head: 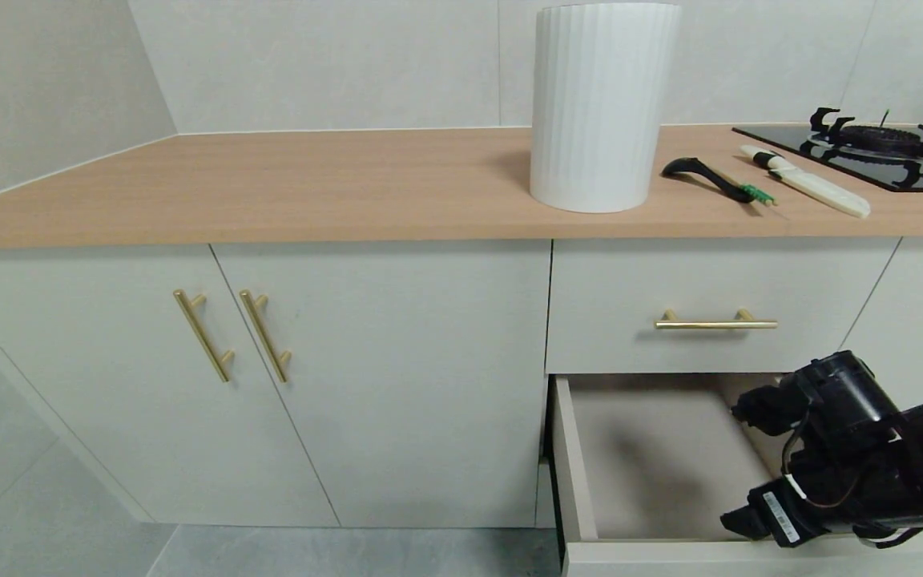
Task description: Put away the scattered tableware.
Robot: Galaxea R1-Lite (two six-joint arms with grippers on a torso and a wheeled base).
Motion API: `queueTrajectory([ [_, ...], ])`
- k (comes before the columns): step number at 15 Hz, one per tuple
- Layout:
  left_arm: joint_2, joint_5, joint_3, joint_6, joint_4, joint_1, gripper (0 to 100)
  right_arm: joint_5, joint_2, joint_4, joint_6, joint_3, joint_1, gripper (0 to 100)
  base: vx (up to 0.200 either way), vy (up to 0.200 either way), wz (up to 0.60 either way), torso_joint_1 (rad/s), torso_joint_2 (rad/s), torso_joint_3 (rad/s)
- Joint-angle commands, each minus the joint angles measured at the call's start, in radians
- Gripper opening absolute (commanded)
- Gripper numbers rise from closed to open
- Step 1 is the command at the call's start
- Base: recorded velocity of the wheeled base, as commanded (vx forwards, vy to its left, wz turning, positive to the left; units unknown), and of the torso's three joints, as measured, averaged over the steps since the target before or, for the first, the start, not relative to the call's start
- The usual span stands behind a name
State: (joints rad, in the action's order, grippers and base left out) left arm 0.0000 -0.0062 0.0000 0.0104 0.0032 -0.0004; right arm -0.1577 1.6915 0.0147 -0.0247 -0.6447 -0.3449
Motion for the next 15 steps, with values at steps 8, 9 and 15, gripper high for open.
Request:
queueTrajectory([
  [8,0.002,0.0,0.0,0.0,0.0,0.0,100,-0.014,-0.073,0.292,-0.121,-0.001,-0.052,100,0.0,0.0,0.0,0.0,0.0,0.0],
  [9,0.002,0.0,0.0,-0.001,0.0,0.0,100,-0.014,-0.076,0.315,-0.129,-0.001,-0.055,100,0.0,0.0,0.0,0.0,0.0,0.0],
  [15,0.002,0.0,0.0,0.0,0.0,0.0,100,-0.057,-0.079,0.395,-0.139,-0.003,-0.085,100,0.0,0.0,0.0,0.0,0.0,0.0],
])
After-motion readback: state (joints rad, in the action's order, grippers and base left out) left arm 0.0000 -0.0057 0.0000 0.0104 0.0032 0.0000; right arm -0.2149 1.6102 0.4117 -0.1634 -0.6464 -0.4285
